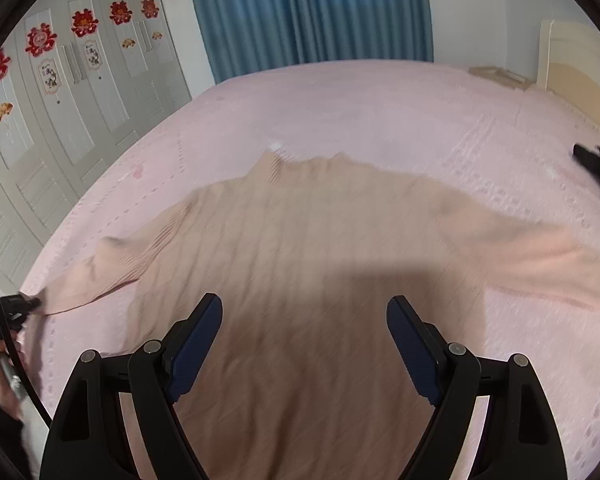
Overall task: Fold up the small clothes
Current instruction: 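Grasp the sleeve cuff nearest the left tool with the left tool, then fold the held sleeve across the sweater body and release with the left tool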
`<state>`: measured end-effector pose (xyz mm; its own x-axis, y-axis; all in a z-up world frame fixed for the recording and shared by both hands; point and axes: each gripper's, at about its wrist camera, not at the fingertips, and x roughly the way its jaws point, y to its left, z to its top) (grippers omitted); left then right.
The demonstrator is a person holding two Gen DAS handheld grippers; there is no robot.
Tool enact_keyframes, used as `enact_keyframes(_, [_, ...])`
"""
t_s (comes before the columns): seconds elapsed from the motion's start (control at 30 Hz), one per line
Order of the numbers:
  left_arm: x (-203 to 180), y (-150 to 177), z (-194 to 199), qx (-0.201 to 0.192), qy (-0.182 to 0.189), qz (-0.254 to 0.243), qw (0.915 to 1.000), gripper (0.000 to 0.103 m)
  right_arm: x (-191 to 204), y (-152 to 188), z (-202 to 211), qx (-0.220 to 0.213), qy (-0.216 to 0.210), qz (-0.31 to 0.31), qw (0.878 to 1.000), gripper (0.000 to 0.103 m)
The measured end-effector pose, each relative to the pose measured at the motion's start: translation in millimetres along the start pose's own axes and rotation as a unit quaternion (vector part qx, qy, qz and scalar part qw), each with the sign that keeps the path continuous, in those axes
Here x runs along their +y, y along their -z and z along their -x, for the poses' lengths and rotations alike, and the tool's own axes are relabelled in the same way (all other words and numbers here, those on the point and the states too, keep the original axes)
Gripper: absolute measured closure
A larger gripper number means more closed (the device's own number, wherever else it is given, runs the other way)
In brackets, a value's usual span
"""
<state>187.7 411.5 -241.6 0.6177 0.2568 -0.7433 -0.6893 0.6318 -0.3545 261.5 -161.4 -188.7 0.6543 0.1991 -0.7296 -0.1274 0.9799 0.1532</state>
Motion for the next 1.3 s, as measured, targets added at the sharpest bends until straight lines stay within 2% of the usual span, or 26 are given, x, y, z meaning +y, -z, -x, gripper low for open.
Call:
enact_keyframes(0.07, [-33.2,-3.4,16.6,-0.027,-0.011,-0.056,0.9980,0.096,-13.4,-1.4,3.6,-0.020,0.016,-0.003,1.000,0.020])
enact_keyframes(0.17, [-92.4,-4.5,45.0,-0.055,0.005,-0.123,0.9908,0.096,-38.4,1.6,8.5,-0.028,0.022,-0.016,0.999,0.020])
enact_keyframes(0.37, [-249.0,23.5,96.7,-0.102,0.061,-0.254,0.9600,0.096,-113.1,14.8,19.4,-0.032,0.018,-0.101,0.994,0.020])
enact_keyframes(0.4, [-283.7,38.1,104.4,-0.104,0.078,-0.279,0.9515,0.096,-127.7,14.5,22.3,-0.032,0.028,-0.111,0.993,0.020])
enact_keyframes(0.47, [-327.4,65.0,113.9,-0.102,0.101,-0.309,0.9402,0.096,-152.0,12.2,30.5,-0.044,0.049,-0.123,0.990,0.020])
enact_keyframes(0.5, [-356.9,83.5,115.4,-0.096,0.116,-0.326,0.9334,0.096,-160.6,11.9,33.3,-0.049,0.056,-0.128,0.989,0.020])
enact_keyframes(0.6, [-412.8,132.8,120.1,-0.070,0.152,-0.348,0.9223,0.096,-191.1,13.6,39.6,-0.059,0.077,-0.160,0.982,0.021])
enact_keyframes(0.67, [-451.0,175.1,115.2,-0.045,0.177,-0.366,0.9124,0.096,-206.0,14.0,40.5,-0.060,0.084,-0.178,0.979,0.022])
enact_keyframes(0.7, [-471.1,202.2,111.7,-0.031,0.190,-0.380,0.9049,0.096,-213.5,15.9,42.0,-0.061,0.077,-0.186,0.978,0.022])
enact_keyframes(0.77, [-495.2,245.0,107.3,-0.005,0.207,-0.400,0.8928,0.096,-218.8,16.4,42.5,-0.064,0.070,-0.192,0.977,0.022])
enact_keyframes(0.8, [-506.9,272.6,102.2,0.015,0.218,-0.414,0.8837,0.096,-222.1,17.4,41.8,-0.065,0.075,-0.190,0.977,0.022])
enact_keyframes(0.87, [-515.3,309.6,98.5,0.044,0.220,-0.431,0.8738,0.093,-226.7,21.0,39.0,-0.059,0.084,-0.192,0.976,0.022])
enact_keyframes(0.9, [-519.3,332.3,93.3,0.068,0.214,-0.446,0.8664,0.092,-229.8,22.6,35.3,-0.052,0.077,-0.196,0.976,0.022])
enact_keyframes(0.93, [-520.4,343.4,93.2,0.079,0.209,-0.453,0.8630,0.090,-233.6,23.1,32.4,-0.046,0.069,-0.199,0.977,0.022])
enact_keyframes(0.97, [-518.9,350.7,87.2,0.085,0.200,-0.459,0.8615,0.088,-234.3,22.7,28.7,-0.040,0.063,-0.200,0.977,0.022])
enact_keyframes(1.03, [-498.2,352.4,88.8,0.087,0.199,-0.446,0.8684,0.073,-234.8,21.8,26.6,-0.039,0.061,-0.199,0.977,0.022])
enact_keyframes(1.07, [-484.5,343.0,89.7,0.089,0.202,-0.430,0.8754,0.069,-233.6,21.3,25.3,-0.039,0.060,-0.199,0.977,0.022])
enact_keyframes(1.1, [-472.4,331.3,87.7,0.091,0.204,-0.410,0.8844,0.060,-235.2,21.3,24.8,-0.038,0.058,-0.199,0.977,0.022])
enact_keyframes(1.13, [-468.4,322.1,84.8,0.091,0.204,-0.398,0.8900,0.046,-234.2,21.2,23.2,-0.036,0.056,-0.199,0.978,0.022])
enact_keyframes(1.2, [-444.1,292.2,78.7,0.079,0.194,-0.370,0.9053,0.031,-230.4,21.5,20.3,-0.031,0.057,-0.194,0.979,0.022])
enact_keyframes(1.23, [-426.5,274.8,73.6,0.065,0.178,-0.358,0.9144,0.031,-227.7,20.5,18.2,-0.030,0.059,-0.189,0.980,0.022])
enact_keyframes(1.3, [-406.2,250.1,60.2,0.057,0.156,-0.348,0.9229,0.031,-221.2,18.8,14.7,-0.027,0.059,-0.180,0.981,0.022])
